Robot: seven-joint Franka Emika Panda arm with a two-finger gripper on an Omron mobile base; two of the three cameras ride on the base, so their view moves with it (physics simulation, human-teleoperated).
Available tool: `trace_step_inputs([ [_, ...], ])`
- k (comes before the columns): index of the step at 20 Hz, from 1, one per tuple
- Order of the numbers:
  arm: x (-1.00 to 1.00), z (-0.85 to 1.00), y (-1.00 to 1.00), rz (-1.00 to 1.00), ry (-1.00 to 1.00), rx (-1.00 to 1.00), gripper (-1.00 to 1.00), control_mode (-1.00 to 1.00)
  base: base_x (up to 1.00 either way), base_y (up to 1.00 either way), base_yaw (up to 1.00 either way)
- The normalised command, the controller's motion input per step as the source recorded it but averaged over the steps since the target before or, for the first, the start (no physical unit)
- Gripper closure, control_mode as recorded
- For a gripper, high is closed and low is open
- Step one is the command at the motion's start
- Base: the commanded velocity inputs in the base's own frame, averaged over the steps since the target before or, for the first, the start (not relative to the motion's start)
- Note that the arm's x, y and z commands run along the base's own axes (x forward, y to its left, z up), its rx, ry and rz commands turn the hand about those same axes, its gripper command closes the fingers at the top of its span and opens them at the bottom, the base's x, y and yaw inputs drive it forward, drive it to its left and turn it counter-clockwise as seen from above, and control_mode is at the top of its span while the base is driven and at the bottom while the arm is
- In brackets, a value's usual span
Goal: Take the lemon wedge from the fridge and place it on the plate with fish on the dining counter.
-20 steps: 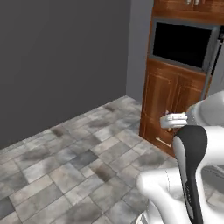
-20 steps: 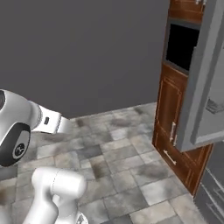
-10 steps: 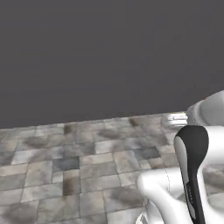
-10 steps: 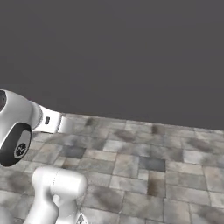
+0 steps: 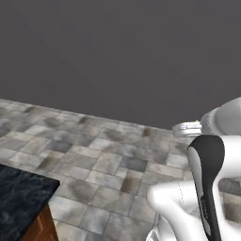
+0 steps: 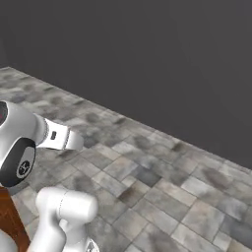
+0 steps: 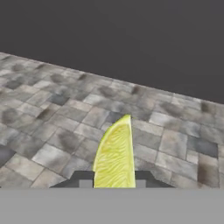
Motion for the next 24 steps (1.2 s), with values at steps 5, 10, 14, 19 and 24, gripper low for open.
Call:
trace_step_inputs([
  [5,0.00,0.00,0.00,0.00,0.00,0.00,1.00,1.00,-0.13,0.00,0.80],
  [10,0.00,0.00,0.00,0.00,0.00,0.00,1.00,1.00,-0.51,0.00,0.80],
  [14,0.00,0.00,0.00,0.00,0.00,0.00,1.00,1.00,-0.08,0.00,0.77],
  [19,0.00,0.00,0.00,0.00,0.00,0.00,1.00,1.00,0.00,0.00,0.60],
  [24,0.00,0.00,0.00,0.00,0.00,0.00,1.00,1.00,0.00,0.00,0.17],
])
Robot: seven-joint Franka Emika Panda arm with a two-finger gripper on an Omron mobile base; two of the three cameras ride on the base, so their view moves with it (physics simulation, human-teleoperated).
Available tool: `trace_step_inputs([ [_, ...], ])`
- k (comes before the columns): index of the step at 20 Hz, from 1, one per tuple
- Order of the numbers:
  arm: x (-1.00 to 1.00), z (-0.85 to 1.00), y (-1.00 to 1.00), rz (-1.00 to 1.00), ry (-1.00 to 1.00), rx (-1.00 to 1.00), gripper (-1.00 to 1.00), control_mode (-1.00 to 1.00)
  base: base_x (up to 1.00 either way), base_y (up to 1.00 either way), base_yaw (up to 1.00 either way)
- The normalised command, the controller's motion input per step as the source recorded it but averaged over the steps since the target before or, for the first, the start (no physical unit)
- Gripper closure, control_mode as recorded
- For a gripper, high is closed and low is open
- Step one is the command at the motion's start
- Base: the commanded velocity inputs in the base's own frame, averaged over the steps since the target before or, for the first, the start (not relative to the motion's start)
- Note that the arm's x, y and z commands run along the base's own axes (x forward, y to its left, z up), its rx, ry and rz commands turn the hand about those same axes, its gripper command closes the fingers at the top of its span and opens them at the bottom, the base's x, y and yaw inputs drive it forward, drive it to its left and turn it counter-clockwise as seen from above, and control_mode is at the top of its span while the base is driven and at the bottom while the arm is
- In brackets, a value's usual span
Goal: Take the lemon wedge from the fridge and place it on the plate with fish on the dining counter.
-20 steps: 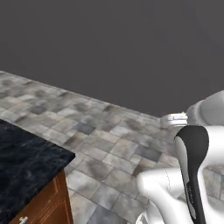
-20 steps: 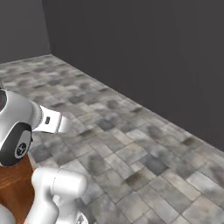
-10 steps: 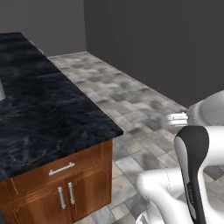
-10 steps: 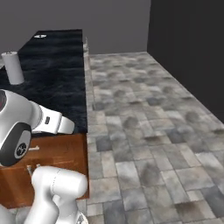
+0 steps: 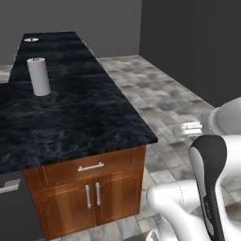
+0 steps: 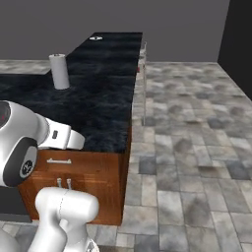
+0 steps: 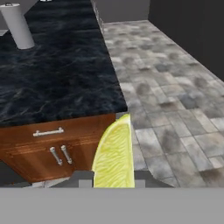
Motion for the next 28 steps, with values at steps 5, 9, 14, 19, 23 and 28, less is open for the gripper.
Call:
trace_step_inputs([
  [5,0.00,0.00,0.00,0.00,0.00,0.00,1.00,1.00,-0.08,0.70,0.00],
  [9,0.00,0.00,0.00,0.00,0.00,0.00,1.00,1.00,-0.11,1.00,0.00],
  [14,0.00,0.00,0.00,0.00,0.00,0.00,1.00,1.00,-0.02,1.00,0.00],
  [19,0.00,0.00,0.00,0.00,0.00,0.00,1.00,1.00,0.00,0.60,0.01],
  [23,0.00,0.00,0.00,0.00,0.00,0.00,1.00,1.00,-0.06,-0.50,-0.02],
  [28,0.00,0.00,0.00,0.00,0.00,0.00,1.00,1.00,-0.07,-1.00,-0.02],
])
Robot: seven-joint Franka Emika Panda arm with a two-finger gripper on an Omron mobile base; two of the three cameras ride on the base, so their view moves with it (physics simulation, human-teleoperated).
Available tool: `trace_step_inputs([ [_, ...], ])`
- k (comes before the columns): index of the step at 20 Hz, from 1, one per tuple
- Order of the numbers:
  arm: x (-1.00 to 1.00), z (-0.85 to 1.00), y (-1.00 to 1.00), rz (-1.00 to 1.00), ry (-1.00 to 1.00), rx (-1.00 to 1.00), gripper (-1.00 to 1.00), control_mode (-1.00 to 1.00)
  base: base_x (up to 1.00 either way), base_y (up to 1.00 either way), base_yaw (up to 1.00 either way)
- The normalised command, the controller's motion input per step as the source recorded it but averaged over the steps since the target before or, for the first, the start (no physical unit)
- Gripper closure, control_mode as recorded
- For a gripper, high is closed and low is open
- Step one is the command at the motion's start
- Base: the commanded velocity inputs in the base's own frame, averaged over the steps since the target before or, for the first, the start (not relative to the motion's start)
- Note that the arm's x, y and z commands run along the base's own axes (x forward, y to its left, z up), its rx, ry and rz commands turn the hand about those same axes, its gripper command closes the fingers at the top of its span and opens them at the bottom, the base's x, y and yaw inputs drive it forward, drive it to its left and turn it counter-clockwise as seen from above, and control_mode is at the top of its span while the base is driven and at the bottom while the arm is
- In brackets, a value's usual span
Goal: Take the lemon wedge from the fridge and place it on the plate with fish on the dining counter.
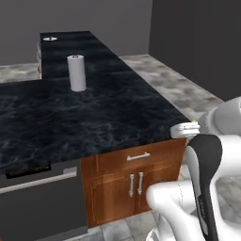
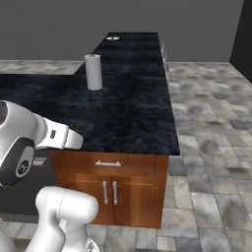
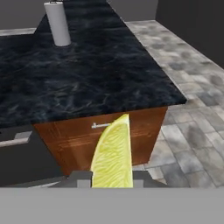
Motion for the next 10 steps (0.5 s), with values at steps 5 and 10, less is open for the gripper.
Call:
trace_step_inputs([
  [5,0.00,0.00,0.00,0.00,0.00,0.00,1.00,1.00,-0.16,-1.00,0.00],
  [10,0.00,0.00,0.00,0.00,0.00,0.00,1.00,1.00,-0.10,-1.00,0.00],
])
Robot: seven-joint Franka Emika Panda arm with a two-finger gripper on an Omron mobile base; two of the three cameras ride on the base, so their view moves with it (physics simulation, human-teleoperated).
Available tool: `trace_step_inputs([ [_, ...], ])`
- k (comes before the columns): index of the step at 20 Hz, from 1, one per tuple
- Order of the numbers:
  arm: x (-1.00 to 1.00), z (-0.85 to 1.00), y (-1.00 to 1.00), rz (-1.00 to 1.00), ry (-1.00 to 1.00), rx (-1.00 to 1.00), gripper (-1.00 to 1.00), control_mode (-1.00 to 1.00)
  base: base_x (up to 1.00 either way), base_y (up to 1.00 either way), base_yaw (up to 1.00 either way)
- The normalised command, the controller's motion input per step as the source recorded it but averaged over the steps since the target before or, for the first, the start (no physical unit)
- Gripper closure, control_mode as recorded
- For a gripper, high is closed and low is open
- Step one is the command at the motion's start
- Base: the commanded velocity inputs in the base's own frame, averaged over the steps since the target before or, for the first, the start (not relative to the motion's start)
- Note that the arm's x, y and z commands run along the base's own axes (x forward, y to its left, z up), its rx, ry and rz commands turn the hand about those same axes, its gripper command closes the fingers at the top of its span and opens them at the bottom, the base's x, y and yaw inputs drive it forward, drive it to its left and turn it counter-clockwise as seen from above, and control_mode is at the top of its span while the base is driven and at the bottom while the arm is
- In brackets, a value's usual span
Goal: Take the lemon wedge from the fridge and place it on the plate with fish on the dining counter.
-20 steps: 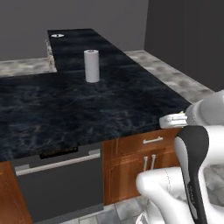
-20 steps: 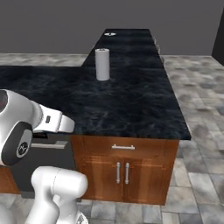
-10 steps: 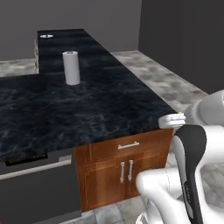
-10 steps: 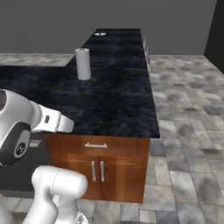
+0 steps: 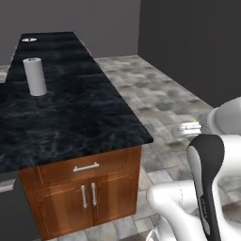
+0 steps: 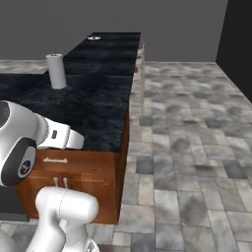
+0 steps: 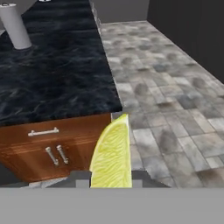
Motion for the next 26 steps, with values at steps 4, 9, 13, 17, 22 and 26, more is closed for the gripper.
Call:
trace_step_inputs([
  [4,0.00,0.00,0.00,0.00,0.00,0.00,1.00,1.00,-0.02,-1.00,0.00],
  [9,0.00,0.00,0.00,0.00,0.00,0.00,1.00,1.00,0.03,-1.00,0.01],
  [13,0.00,0.00,0.00,0.00,0.00,0.00,1.00,1.00,0.00,-1.00,0.16],
  [17,0.00,0.00,0.00,0.00,0.00,0.00,1.00,1.00,0.49,-1.00,0.10],
  [22,0.00,0.00,0.00,0.00,0.00,0.00,1.00,1.00,1.00,-0.89,0.24],
  [26,0.00,0.00,0.00,0.00,0.00,0.00,1.00,1.00,1.00,-0.61,0.19],
])
